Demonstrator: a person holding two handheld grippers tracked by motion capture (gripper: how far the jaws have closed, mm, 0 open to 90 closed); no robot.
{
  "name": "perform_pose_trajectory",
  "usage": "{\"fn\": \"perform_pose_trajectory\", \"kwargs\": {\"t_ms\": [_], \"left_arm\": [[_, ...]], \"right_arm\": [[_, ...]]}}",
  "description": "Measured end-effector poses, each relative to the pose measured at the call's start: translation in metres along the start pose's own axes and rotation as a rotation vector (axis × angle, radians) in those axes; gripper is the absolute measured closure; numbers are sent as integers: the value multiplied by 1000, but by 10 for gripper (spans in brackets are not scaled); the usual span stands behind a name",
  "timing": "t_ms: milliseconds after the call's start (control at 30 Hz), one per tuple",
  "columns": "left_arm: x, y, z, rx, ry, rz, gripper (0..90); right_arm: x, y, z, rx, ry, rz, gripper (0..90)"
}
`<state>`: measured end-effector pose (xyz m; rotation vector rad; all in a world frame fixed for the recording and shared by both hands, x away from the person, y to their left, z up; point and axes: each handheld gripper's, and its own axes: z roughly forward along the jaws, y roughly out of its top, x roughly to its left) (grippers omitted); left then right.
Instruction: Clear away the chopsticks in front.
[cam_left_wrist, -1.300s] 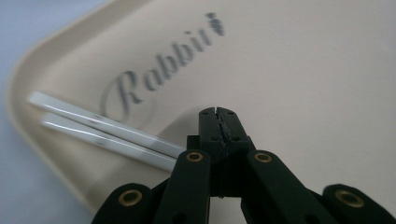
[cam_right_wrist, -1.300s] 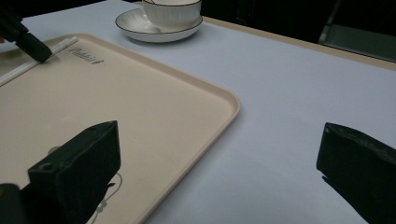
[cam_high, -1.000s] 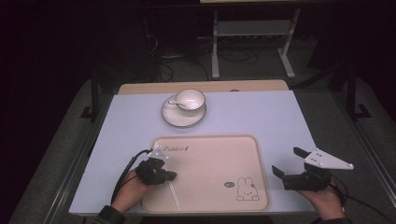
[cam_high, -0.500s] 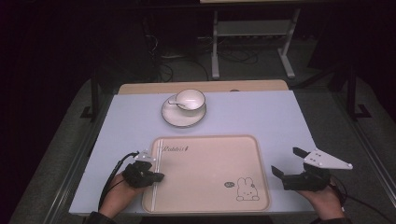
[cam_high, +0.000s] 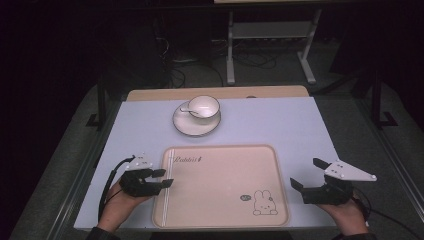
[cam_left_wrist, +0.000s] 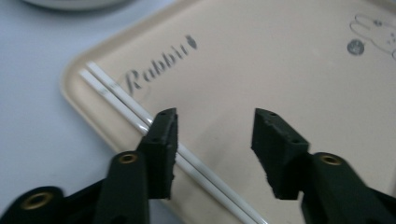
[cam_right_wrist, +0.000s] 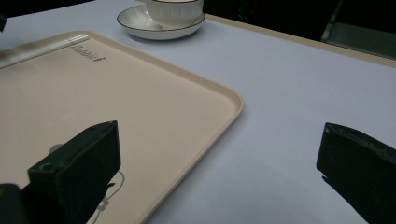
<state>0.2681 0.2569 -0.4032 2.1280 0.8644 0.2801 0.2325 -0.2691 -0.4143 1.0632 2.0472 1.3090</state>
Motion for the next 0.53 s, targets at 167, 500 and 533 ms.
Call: {"fn": "perform_pose_trajectory", "kwargs": {"t_ms": [167,500,533], "left_arm": [[8,-7,-15,-88,43,7,316],[24,-28,-36,-140,131,-74,177],[24,-28,-37,-140,130,-73,177]], "right_arm": [[0,0,1,3,1,0,0],[0,-1,1,5,0,2,0],[0,-1,1,5,0,2,0]]}}
